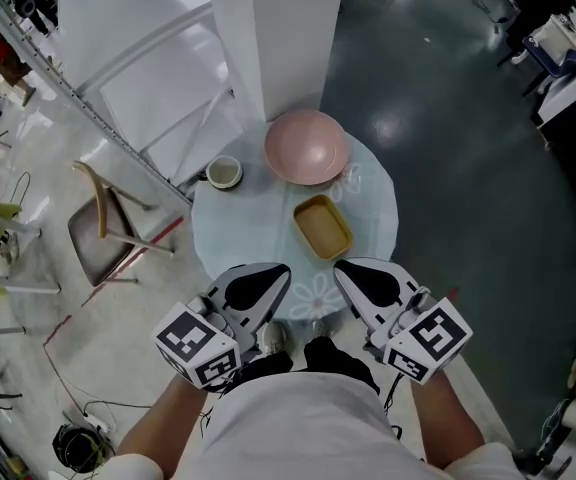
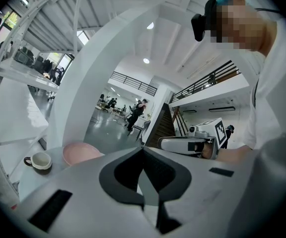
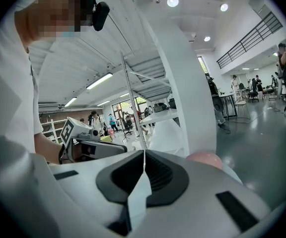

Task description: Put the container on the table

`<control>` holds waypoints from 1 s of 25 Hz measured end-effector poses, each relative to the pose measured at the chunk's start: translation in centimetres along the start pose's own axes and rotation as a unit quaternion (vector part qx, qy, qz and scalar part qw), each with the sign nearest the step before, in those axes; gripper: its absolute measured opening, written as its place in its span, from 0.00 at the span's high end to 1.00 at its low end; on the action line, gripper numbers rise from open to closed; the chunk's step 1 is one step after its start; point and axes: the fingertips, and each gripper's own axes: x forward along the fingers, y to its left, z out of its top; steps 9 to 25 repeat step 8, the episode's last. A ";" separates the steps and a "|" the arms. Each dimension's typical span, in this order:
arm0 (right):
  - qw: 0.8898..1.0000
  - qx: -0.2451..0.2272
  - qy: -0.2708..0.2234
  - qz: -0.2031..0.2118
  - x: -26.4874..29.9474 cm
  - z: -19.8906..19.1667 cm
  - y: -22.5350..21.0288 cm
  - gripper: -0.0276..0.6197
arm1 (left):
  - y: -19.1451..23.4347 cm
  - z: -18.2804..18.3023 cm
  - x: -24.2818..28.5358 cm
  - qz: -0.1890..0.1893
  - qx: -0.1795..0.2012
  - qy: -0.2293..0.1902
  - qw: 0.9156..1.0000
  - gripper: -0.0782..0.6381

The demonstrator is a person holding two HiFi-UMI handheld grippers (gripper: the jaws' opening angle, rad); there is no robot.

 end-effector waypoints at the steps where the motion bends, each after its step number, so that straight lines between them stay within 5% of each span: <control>1: 1.000 0.000 0.000 0.000 0.0 0.0 0.0 0.91 | 0.0 0.0 0.0 0.000 -0.001 0.000 1.000 0.86; 25: 1.000 0.004 0.001 0.000 0.1 -0.3 -0.6 0.92 | 0.1 -0.2 0.6 0.001 -0.004 -0.002 1.000 0.86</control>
